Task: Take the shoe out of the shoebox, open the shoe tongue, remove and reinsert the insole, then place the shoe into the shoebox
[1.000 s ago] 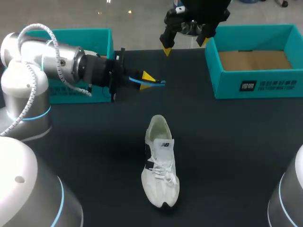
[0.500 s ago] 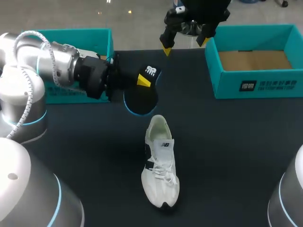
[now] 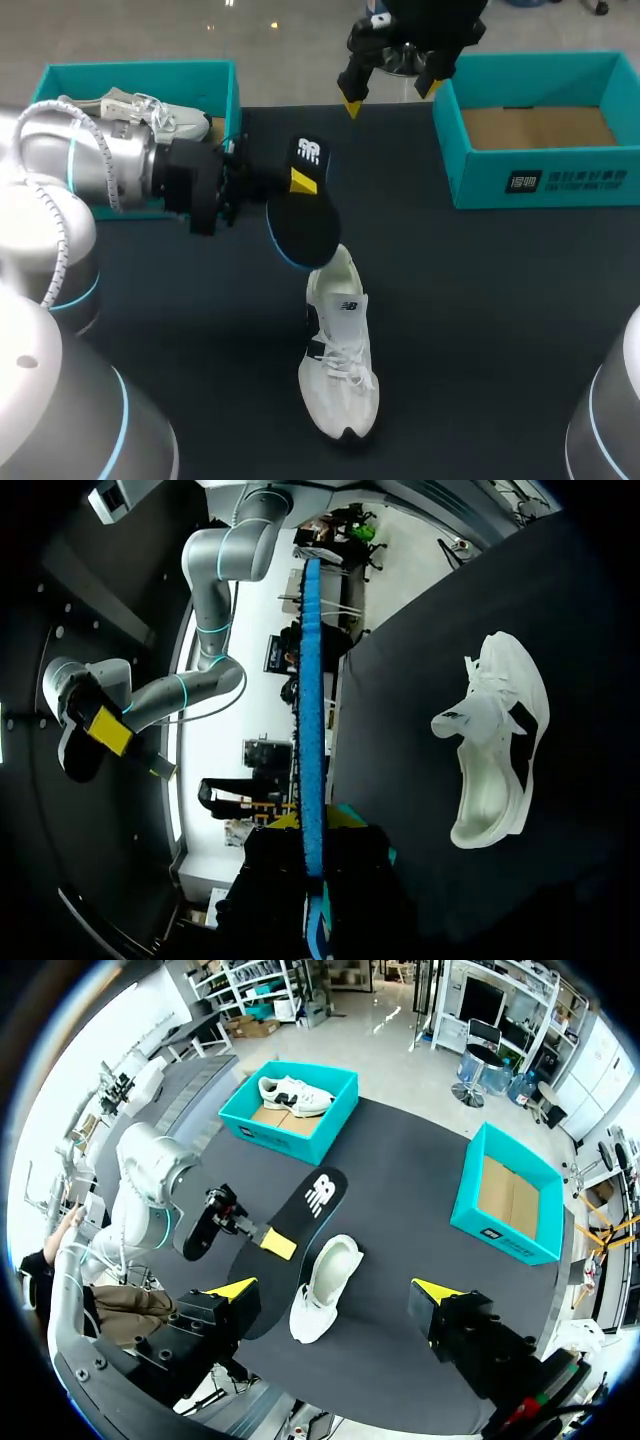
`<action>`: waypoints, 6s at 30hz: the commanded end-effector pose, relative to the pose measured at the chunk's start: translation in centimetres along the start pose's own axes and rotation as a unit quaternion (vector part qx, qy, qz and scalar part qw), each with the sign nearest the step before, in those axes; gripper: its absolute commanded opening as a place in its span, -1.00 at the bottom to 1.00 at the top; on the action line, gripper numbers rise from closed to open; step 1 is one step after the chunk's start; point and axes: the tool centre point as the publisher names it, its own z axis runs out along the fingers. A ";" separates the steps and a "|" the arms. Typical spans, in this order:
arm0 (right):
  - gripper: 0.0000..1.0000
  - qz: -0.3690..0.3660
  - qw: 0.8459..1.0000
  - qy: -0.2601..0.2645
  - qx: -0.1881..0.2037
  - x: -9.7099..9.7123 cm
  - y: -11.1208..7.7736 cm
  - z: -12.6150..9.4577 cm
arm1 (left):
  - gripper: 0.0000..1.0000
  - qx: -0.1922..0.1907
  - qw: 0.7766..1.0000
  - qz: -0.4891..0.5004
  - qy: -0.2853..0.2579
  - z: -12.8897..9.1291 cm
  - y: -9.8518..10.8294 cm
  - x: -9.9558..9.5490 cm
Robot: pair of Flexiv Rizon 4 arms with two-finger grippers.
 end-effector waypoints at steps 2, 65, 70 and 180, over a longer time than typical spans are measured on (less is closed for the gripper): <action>1.00 0.001 1.000 0.000 0.001 0.0 0.1 0.0 | -1.00 -0.004 1.000 0.001 0.001 0.0 -0.2 0.0; 1.00 0.001 1.000 0.000 0.001 0.0 0.1 0.0 | -1.00 -0.034 0.978 0.178 -0.105 2.3 5.8 -1.5; 1.00 0.015 0.998 0.065 -0.016 -0.7 0.3 0.4 | -1.00 -0.034 0.978 0.178 -0.105 2.3 5.8 -1.5; -0.23 0.133 0.862 0.481 -0.091 3.3 0.5 15.2 | -1.00 -0.034 0.978 0.178 -0.105 2.3 5.8 -1.5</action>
